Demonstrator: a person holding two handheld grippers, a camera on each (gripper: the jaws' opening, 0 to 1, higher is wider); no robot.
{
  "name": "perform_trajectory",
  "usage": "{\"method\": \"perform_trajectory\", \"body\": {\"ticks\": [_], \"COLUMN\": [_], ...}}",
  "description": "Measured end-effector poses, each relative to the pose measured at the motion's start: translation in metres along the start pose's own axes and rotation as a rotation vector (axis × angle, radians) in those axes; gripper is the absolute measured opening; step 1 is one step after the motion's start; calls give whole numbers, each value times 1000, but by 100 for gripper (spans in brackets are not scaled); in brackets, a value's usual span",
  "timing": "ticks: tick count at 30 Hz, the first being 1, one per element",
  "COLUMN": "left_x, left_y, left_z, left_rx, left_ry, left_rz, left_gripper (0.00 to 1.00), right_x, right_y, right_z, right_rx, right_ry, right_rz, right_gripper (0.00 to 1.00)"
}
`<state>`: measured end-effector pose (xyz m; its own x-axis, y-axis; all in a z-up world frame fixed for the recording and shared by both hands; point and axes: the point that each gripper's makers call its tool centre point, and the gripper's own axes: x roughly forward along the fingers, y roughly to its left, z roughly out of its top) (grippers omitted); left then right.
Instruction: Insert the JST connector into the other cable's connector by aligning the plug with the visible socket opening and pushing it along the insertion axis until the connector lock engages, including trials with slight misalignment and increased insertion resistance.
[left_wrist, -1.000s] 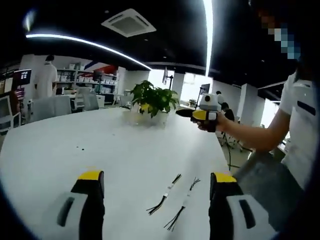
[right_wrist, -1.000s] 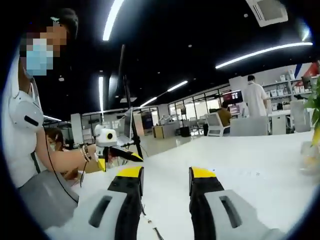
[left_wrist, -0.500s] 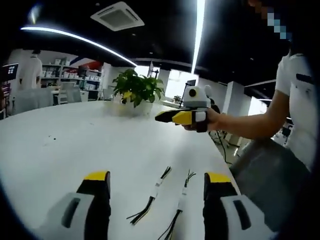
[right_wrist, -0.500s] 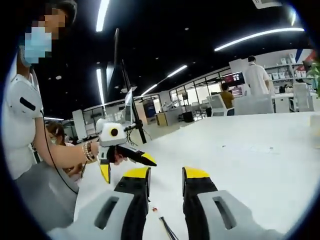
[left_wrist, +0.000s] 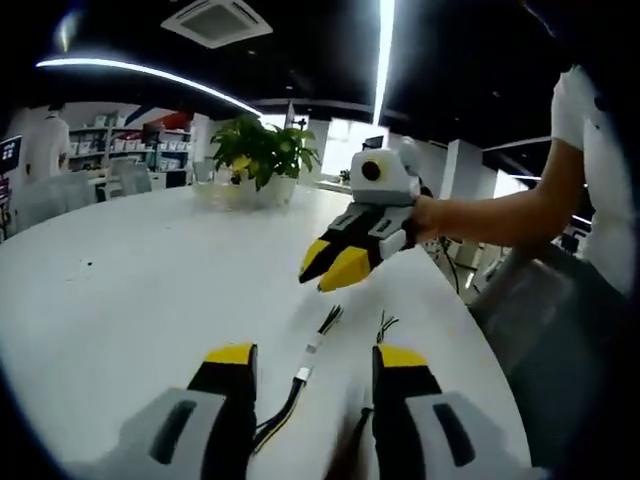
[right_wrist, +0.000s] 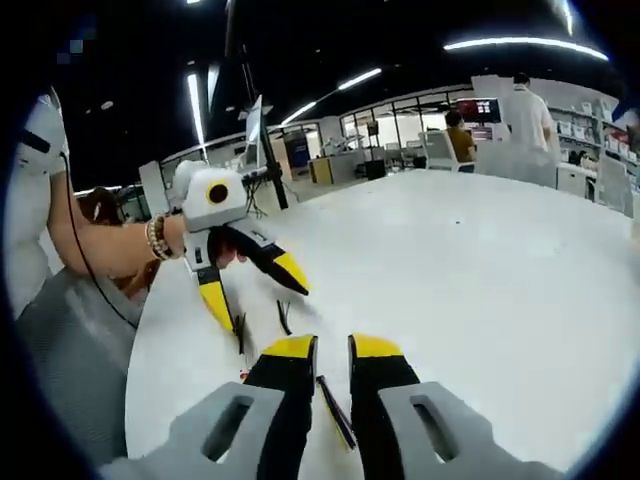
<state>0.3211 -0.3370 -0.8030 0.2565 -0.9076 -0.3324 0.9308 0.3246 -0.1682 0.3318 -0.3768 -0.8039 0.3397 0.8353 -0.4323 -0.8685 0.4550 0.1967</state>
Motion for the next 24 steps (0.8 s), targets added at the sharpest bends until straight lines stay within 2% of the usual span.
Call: {"method": "perform_trajectory", "body": {"ticks": [4,6,7,11,16,20,24], "left_x": [4,6,7,10,12,13,13], "left_y": [5,6,6,5,5,7,10], "left_z": [-3,-4,-5,-11,-22,-23,-24], "left_rx": [0,6,16,10,16,2,21], "left_ry": [21,17,19,40,83,89,101], "left_rz": [29,40,37,24,26,37,49], "left_gripper": [30,21,20,21,23,23,21], "right_x": [5,8,8,9,13,15,14], "right_y": [-1,-2,-1,-2,0,2,0], "right_z": [-12,-13,-13,-17,-29,-33,-35], "right_rx": [-14,-24,-24,-5,-44,-68,-83], "right_ry": [80,93,95,115,177,204,220], "right_rz": [-17,-27,-25,-13,-8,-10,-21], "right_gripper": [9,5,3,6,8,10,11]}}
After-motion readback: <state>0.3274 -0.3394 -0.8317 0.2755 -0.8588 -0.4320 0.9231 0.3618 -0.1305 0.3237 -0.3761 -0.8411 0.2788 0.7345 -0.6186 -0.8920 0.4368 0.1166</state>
